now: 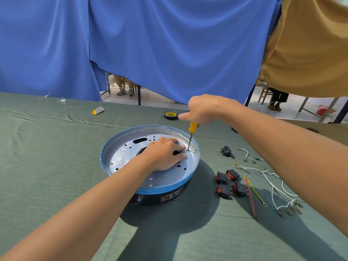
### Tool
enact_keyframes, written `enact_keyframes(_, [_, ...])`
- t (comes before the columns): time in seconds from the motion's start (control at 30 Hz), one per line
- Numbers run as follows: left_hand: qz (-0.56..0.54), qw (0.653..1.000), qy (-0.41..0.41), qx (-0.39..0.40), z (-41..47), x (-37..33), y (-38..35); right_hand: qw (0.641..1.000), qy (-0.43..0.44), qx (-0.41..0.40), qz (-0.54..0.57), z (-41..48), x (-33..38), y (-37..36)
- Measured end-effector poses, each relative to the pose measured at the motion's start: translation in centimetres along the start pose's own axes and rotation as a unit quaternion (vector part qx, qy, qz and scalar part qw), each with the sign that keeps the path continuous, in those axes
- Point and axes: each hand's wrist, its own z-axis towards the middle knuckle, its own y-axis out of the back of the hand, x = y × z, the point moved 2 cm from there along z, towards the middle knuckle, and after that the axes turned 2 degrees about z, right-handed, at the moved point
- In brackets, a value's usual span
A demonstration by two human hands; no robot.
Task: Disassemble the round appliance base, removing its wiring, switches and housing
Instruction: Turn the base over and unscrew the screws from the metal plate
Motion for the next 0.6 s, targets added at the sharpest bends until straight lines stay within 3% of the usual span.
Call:
enact_keyframes(0.1, [-0.002, 1.0, 0.002, 0.002, -0.02, 0.01, 0.01, 1.0, 0.001, -0.015, 0.007, -0.05, -0.07, -0.11])
enact_keyframes(0.33, [-0.005, 1.0, 0.003, 0.0, -0.02, 0.0, -0.01, 0.999, 0.023, 0.036, 0.032, 0.13, 0.23, 0.1])
enact_keyframes(0.47, [-0.001, 1.0, -0.002, -0.004, -0.06, -0.07, 0.0, 0.999, -0.004, -0.023, 0.024, 0.14, -0.01, -0.18])
enact_keyframes(0.6, [-0.004, 1.0, 0.002, 0.001, -0.05, -0.08, -0.01, 1.0, -0.002, -0.019, -0.002, -0.13, -0.05, -0.16])
